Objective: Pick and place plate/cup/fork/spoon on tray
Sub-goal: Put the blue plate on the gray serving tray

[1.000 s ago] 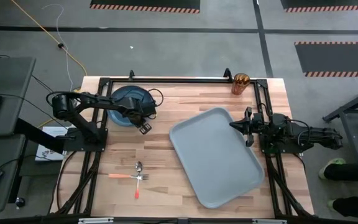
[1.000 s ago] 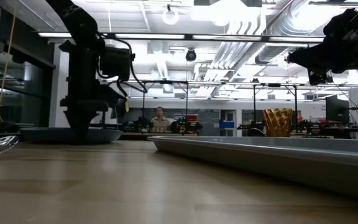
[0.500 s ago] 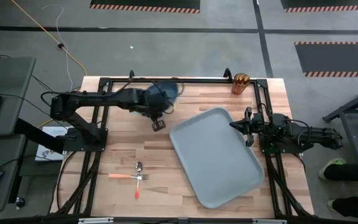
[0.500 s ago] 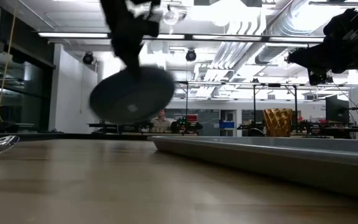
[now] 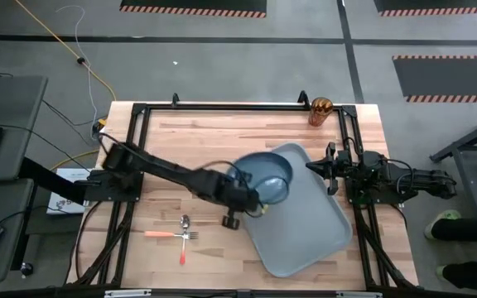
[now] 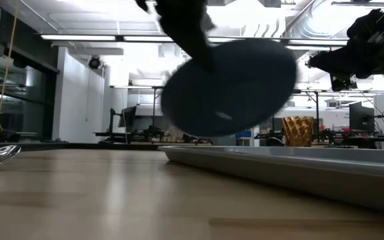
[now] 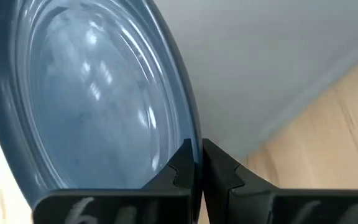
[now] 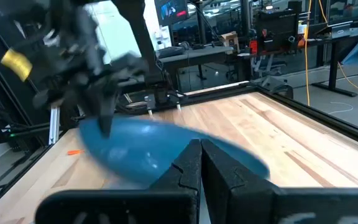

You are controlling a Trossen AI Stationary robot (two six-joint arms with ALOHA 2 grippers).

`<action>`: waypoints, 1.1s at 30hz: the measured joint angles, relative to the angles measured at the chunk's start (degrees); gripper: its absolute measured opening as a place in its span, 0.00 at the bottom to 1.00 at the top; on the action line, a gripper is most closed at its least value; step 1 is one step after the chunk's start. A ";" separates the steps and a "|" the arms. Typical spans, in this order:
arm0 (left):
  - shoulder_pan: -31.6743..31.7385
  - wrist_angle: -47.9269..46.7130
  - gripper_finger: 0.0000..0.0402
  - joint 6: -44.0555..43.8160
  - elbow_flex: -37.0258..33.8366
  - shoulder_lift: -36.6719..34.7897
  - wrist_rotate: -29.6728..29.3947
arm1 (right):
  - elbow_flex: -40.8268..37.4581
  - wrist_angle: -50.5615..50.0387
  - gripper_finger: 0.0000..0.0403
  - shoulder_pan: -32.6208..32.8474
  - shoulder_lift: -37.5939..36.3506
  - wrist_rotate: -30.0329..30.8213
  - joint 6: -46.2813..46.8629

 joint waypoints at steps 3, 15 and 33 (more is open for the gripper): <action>-0.63 4.16 0.00 4.37 2.35 4.21 0.39 | -0.01 -0.02 0.00 -0.01 0.00 0.00 0.01; -1.30 12.53 0.01 16.09 7.84 15.72 2.66 | 0.00 -0.01 0.00 -0.01 0.02 0.00 0.01; -0.96 15.08 0.17 8.23 8.00 18.53 7.10 | 0.00 0.00 0.00 -0.02 0.02 0.00 0.02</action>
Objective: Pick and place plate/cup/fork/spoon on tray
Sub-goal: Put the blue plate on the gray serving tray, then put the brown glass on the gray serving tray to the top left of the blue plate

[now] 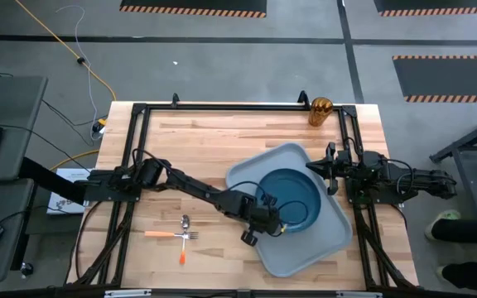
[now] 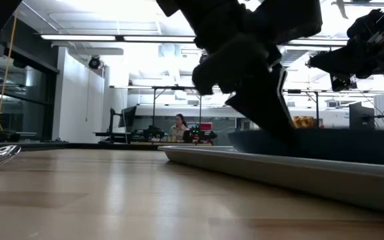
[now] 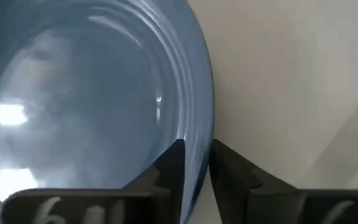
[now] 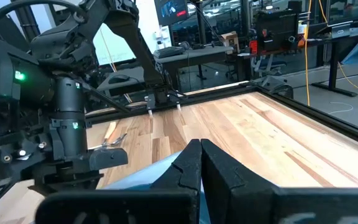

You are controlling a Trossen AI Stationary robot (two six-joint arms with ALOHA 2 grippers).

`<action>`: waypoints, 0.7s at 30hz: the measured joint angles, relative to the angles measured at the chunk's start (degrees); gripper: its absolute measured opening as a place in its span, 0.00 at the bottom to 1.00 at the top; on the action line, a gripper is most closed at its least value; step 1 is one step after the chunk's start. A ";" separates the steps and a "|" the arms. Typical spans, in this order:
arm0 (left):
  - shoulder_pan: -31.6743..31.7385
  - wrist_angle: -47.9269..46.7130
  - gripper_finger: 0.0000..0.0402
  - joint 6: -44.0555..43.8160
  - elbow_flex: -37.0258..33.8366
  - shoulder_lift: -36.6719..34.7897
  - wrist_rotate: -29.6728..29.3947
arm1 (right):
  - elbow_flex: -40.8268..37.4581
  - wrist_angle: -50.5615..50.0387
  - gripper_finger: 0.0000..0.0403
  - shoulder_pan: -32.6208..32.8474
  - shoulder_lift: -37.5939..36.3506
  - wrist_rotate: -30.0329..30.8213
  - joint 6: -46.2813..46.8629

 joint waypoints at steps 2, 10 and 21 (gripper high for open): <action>0.39 -1.29 0.21 -2.92 0.58 0.00 1.89 | -0.01 -0.01 0.00 0.02 0.00 0.00 0.00; 1.74 -7.91 0.40 -5.60 5.70 -0.04 4.85 | 0.00 0.00 0.00 0.01 0.00 0.00 -0.01; 9.59 -40.01 0.51 -4.12 21.96 -0.90 4.61 | -0.01 -0.01 0.00 0.01 0.00 0.00 -0.01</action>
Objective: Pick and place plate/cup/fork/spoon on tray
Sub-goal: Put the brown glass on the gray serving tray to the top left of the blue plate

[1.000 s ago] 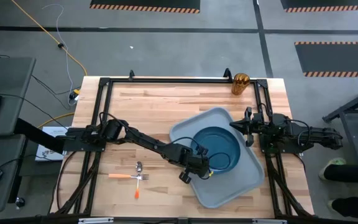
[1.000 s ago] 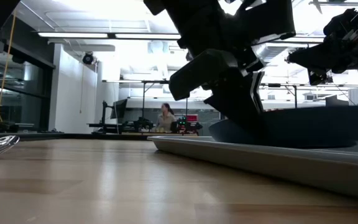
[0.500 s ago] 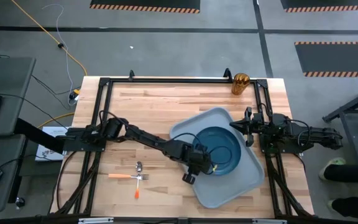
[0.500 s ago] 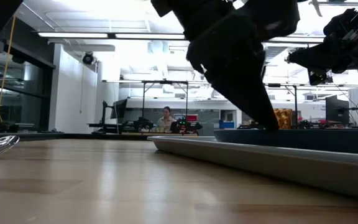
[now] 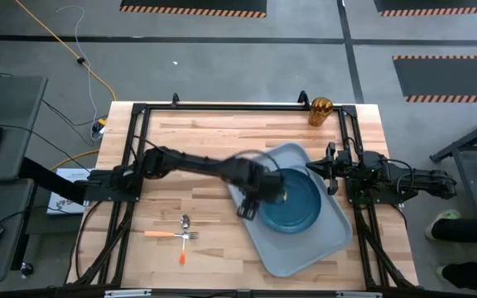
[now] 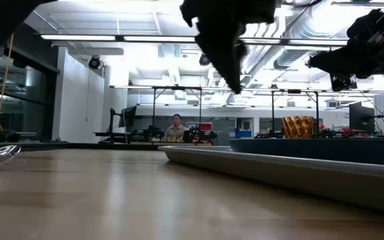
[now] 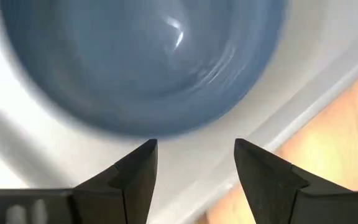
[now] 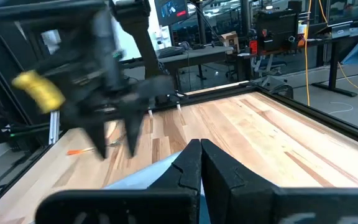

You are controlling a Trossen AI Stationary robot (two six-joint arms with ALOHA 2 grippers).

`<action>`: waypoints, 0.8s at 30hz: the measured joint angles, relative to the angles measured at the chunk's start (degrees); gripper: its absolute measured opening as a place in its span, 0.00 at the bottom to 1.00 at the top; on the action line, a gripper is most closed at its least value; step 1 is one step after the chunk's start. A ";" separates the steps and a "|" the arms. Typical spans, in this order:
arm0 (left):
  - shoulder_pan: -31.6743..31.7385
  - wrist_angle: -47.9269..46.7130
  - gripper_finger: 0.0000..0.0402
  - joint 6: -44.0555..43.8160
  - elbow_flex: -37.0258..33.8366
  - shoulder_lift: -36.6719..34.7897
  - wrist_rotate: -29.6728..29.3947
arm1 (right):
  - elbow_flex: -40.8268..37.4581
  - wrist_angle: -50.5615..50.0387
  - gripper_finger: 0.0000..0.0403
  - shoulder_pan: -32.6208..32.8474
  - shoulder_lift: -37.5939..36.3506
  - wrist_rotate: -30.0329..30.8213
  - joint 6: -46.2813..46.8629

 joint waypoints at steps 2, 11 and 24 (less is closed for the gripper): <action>2.41 -2.67 0.50 -1.71 0.07 -1.32 1.29 | 0.01 0.01 0.00 0.00 0.00 0.00 0.01; 8.86 4.89 0.50 -8.72 -8.43 -15.56 7.43 | 0.00 -0.02 0.00 0.00 0.22 0.00 0.00; 9.00 63.11 0.50 -27.67 -71.60 -66.59 -0.39 | 0.01 -0.04 0.00 -0.02 0.35 0.00 0.00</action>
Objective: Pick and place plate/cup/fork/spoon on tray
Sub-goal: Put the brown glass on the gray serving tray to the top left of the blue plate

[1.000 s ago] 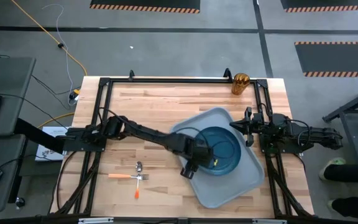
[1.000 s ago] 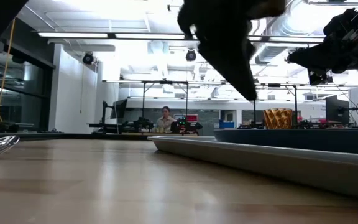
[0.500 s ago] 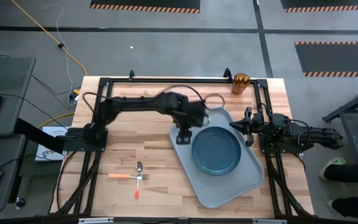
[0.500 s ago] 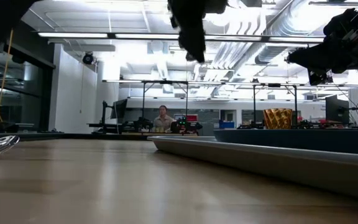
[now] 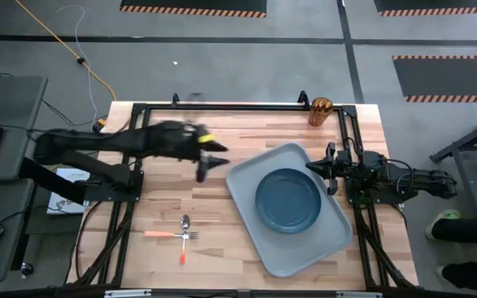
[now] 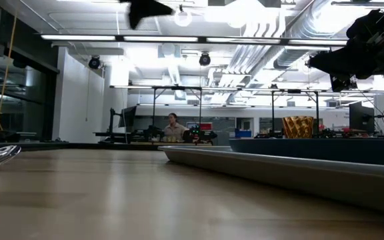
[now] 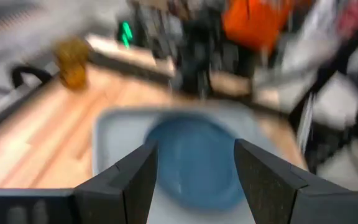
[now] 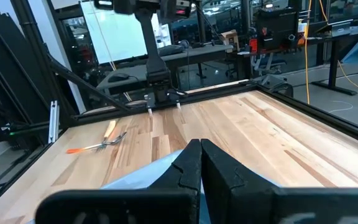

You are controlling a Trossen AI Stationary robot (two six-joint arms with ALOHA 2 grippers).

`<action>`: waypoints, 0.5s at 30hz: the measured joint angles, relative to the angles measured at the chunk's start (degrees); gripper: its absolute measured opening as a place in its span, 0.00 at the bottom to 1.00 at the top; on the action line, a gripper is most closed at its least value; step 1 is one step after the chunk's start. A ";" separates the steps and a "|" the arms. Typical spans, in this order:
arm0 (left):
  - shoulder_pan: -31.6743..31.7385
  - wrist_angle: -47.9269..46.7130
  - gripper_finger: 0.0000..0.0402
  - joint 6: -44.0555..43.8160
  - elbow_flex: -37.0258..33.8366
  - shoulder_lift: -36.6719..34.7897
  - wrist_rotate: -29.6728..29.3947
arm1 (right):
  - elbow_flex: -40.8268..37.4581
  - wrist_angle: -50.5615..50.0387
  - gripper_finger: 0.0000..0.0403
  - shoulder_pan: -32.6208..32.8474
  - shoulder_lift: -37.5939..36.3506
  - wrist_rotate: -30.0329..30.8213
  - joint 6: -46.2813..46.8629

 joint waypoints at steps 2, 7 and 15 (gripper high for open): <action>-0.27 6.29 0.50 -2.89 -6.51 -6.64 -4.58 | 0.00 0.00 0.00 0.02 0.00 0.00 0.00; -0.31 11.76 0.50 -7.93 -16.09 -19.31 -9.47 | -0.02 0.02 0.00 0.00 0.00 0.00 0.01; -0.36 11.76 0.50 -5.71 -18.97 -26.73 -9.41 | 0.00 4.64 0.00 0.07 0.00 0.10 12.74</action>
